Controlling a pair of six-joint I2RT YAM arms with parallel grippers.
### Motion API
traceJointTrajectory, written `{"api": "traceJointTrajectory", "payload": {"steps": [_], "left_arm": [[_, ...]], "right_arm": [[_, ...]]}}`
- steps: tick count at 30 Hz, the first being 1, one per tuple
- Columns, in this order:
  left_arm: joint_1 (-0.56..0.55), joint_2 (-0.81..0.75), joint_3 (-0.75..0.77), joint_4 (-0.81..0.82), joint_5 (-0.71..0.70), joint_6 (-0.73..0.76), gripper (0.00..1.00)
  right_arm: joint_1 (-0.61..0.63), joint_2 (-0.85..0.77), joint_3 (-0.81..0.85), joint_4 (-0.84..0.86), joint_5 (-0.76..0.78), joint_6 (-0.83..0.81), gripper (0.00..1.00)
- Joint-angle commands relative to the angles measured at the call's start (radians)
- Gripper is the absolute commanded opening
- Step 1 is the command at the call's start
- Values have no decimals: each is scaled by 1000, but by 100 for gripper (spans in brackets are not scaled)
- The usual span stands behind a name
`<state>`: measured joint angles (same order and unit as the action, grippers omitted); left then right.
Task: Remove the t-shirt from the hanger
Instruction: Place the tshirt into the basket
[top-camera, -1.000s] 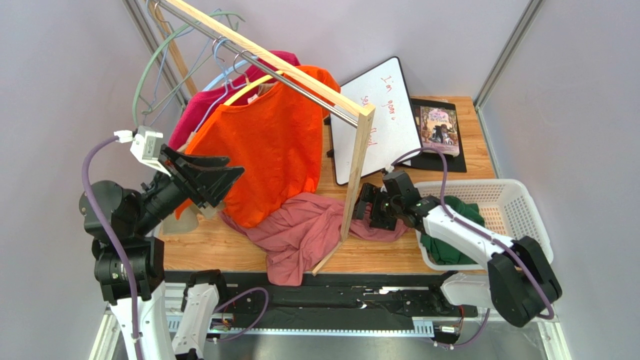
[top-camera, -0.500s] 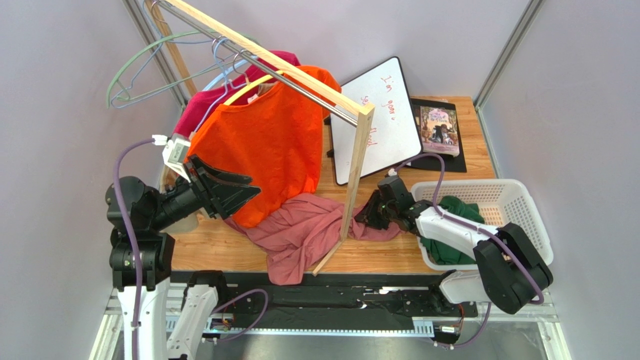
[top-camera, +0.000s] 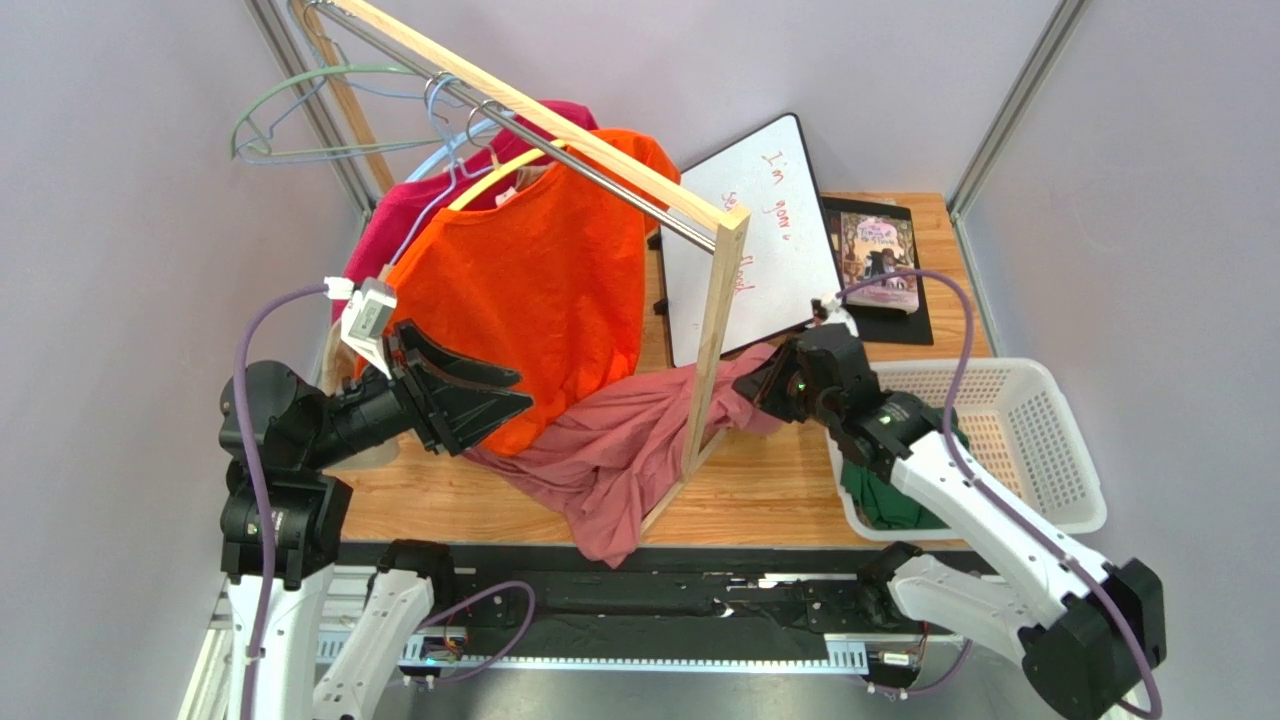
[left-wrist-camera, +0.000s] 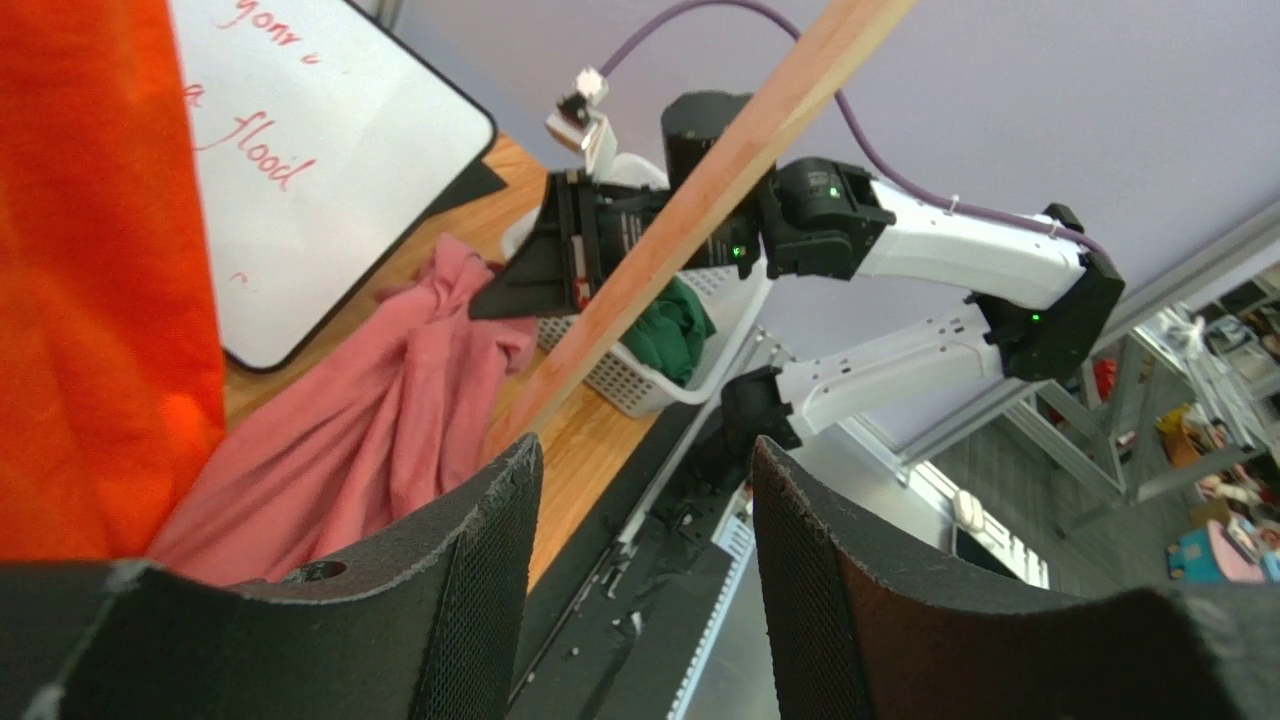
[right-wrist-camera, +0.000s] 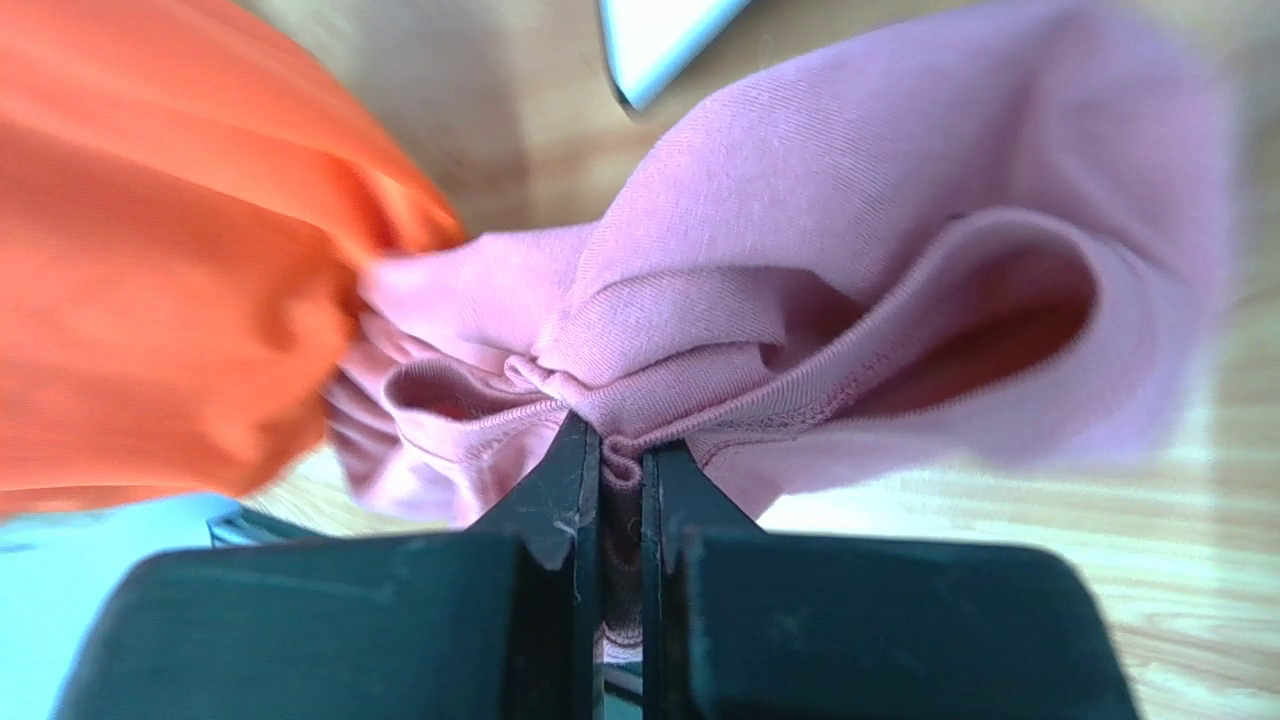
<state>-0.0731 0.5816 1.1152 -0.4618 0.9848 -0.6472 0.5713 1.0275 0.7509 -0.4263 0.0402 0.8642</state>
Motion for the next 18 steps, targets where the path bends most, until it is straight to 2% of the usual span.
{"api": "traceJointTrajectory", "payload": {"steps": [1,7,13,18], "left_arm": [[-102,24,-9,60,-60,-16,59],[-217,46,-20,69,-146,-6,58],[-237,55,-44,78,-190,1,57],[-243,64,-68,81,-192,3,57]], "right_arm": [[-57,-99,170,-77,133,-109,0],[-175,-158,396,-186,119,-217,0],[-197,-182,632,-285,289,-316,0],[-197,-175,827,-295,446,-407,0]]}}
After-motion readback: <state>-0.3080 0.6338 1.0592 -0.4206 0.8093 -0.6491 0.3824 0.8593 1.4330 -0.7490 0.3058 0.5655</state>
